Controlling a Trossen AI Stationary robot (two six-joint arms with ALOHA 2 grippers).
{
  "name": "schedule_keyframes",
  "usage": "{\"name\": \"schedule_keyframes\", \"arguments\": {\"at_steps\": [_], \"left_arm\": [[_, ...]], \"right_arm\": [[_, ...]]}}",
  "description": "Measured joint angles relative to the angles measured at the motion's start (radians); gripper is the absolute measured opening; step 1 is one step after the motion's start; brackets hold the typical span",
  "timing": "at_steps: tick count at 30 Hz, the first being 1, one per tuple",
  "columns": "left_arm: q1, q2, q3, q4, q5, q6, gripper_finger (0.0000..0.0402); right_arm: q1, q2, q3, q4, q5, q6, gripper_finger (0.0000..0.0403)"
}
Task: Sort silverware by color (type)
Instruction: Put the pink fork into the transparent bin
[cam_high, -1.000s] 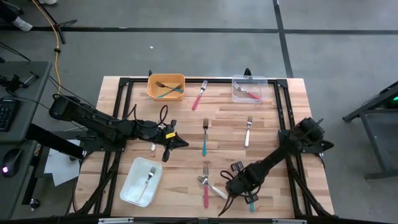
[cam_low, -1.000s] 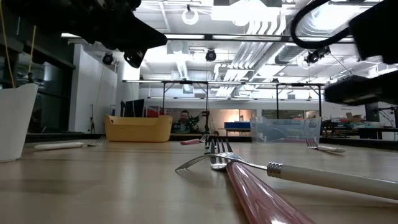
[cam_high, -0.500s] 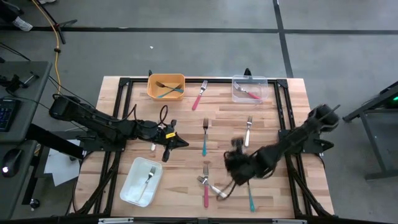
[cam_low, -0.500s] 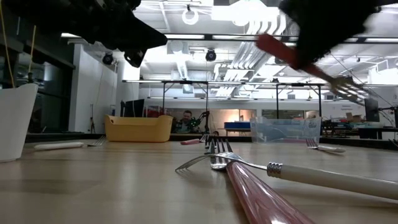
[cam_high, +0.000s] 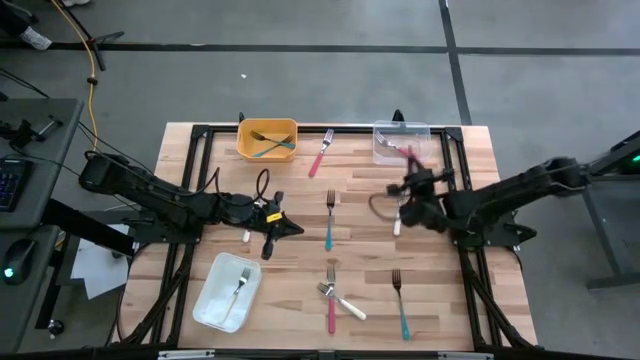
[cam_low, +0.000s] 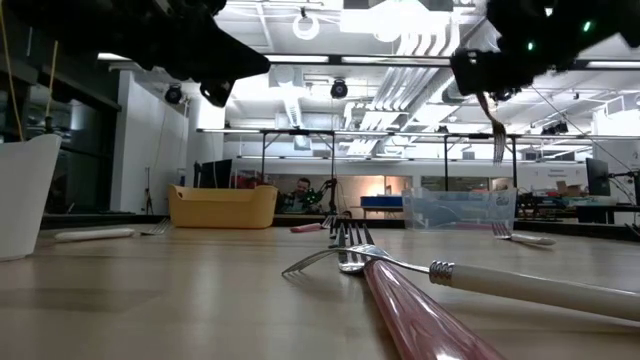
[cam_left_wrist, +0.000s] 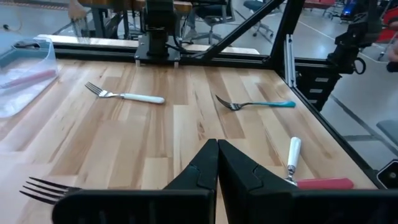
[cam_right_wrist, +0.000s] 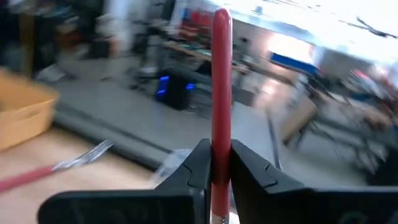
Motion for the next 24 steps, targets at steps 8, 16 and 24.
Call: {"name": "schedule_keyframes", "arguments": {"at_steps": [8, 16, 24], "left_arm": [[0.0, 0.0, 0.0, 0.003, -0.004, 0.018, 0.0], [0.0, 0.0, 0.0, 0.003, -0.004, 0.018, 0.0], [-0.007, 0.0, 0.0, 0.003, -0.003, 0.02, 0.0]], "right_arm": [[-0.174, -0.052, -0.146, 0.065, -0.052, 0.186, 0.003], [-0.326, -0.052, -0.208, 0.744, -0.544, -0.515, 0.003], [-0.592, -0.015, -0.331, 1.358, -0.742, -0.608, 0.003]]}}
